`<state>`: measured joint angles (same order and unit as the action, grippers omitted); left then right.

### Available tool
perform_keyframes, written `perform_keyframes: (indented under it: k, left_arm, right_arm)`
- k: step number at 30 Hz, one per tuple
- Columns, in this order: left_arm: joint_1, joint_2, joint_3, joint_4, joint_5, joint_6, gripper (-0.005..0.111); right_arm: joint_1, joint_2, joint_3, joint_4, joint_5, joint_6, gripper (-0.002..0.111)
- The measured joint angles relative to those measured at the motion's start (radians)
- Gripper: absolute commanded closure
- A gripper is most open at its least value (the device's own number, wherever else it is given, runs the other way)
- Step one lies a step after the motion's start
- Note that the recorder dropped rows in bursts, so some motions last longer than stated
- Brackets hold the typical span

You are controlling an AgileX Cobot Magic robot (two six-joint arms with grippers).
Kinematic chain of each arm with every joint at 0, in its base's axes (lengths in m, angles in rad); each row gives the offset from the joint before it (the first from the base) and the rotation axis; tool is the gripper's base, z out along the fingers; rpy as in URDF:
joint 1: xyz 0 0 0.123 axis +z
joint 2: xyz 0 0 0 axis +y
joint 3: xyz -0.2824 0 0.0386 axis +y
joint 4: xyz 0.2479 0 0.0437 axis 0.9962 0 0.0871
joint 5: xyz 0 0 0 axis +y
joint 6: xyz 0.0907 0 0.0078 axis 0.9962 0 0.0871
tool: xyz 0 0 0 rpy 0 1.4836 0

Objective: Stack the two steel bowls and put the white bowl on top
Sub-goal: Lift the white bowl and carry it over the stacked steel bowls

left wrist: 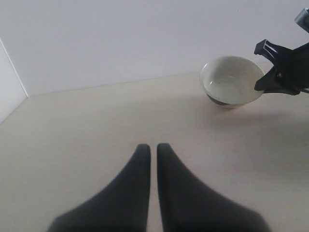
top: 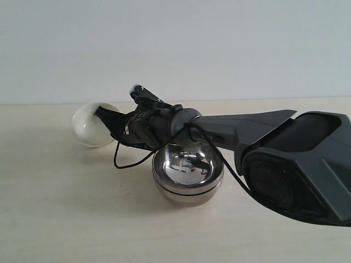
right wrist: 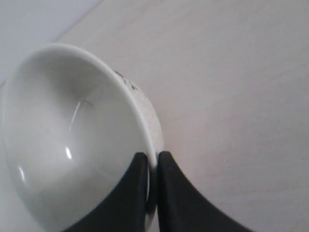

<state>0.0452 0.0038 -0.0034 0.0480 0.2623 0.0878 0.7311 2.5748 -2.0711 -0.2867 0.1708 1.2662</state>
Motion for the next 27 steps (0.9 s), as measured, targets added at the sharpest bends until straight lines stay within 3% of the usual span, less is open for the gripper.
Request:
perform_keyframes:
  k: [12,27]
  left_arm:
    - [0.000,0.000,0.000,0.000,0.000,0.000,0.103]
    - [0.000,0.000,0.000,0.000,0.000,0.000,0.103]
  right_arm:
    - [0.009,-0.008,0.000,-0.013,-0.006,-0.083,0.108]
    - [0.042,-0.202,0.000,0.063,0.253,-0.290,0.108]
